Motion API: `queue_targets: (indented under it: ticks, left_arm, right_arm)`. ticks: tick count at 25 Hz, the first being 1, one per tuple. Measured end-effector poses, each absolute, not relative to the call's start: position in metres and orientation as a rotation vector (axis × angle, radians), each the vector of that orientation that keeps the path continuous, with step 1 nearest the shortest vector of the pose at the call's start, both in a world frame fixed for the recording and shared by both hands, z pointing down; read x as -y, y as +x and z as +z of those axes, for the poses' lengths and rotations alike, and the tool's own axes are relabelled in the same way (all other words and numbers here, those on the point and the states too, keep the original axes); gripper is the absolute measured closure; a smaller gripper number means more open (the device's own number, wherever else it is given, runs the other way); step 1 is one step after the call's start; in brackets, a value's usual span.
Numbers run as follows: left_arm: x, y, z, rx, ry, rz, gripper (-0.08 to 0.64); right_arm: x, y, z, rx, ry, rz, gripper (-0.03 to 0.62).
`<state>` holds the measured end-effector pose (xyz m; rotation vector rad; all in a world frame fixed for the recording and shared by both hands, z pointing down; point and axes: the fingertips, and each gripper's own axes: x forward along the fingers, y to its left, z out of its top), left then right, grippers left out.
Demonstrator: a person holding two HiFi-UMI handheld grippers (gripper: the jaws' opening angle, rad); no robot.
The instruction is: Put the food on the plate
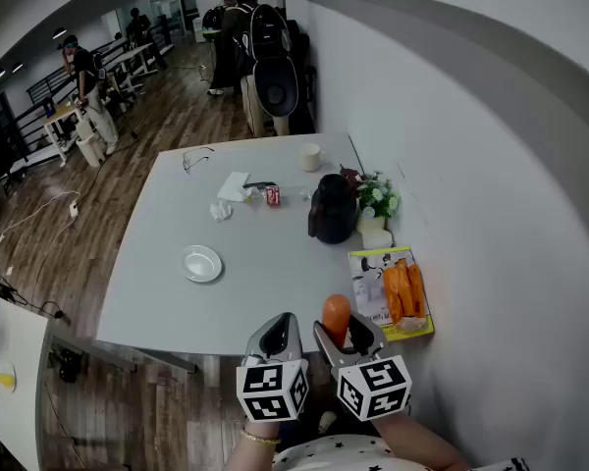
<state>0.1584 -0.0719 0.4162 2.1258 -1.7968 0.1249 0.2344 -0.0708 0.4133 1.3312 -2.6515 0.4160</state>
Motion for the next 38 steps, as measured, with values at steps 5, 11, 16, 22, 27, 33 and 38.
queue_targets:
  ticks: [5, 11, 16, 22, 27, 33, 38]
  left_arm:
    - [0.065, 0.156, 0.425, 1.804, 2.116, 0.141, 0.552]
    - [0.064, 0.124, 0.430, 1.834, 2.074, 0.128, 0.552]
    - [0.074, 0.074, 0.425, 1.848, 2.086, 0.137, 0.552]
    - [0.091, 0.001, 0.428, 1.828, 2.115, 0.155, 0.552]
    - [0.104, -0.056, 0.429, 1.819, 2.139, 0.161, 0.552]
    - [0.116, -0.117, 0.433, 1.808, 2.151, 0.167, 0.552]
    - [0.124, -0.161, 0.437, 1.777, 2.173, 0.197, 0.552]
  right_arm:
    - [0.063, 0.230, 0.421, 2.661, 1.304, 0.455, 0.373]
    - [0.063, 0.198, 0.431, 2.665, 1.233, 0.460, 0.373]
    - [0.075, 0.151, 0.428, 2.674, 1.239, 0.470, 0.373]
    - [0.091, 0.079, 0.428, 2.686, 1.286, 0.469, 0.373]
    - [0.103, 0.025, 0.435, 2.670, 1.297, 0.495, 0.373]
    - [0.116, -0.033, 0.438, 2.659, 1.316, 0.495, 0.373]
    - [0.122, -0.076, 0.441, 2.643, 1.353, 0.513, 0.373]
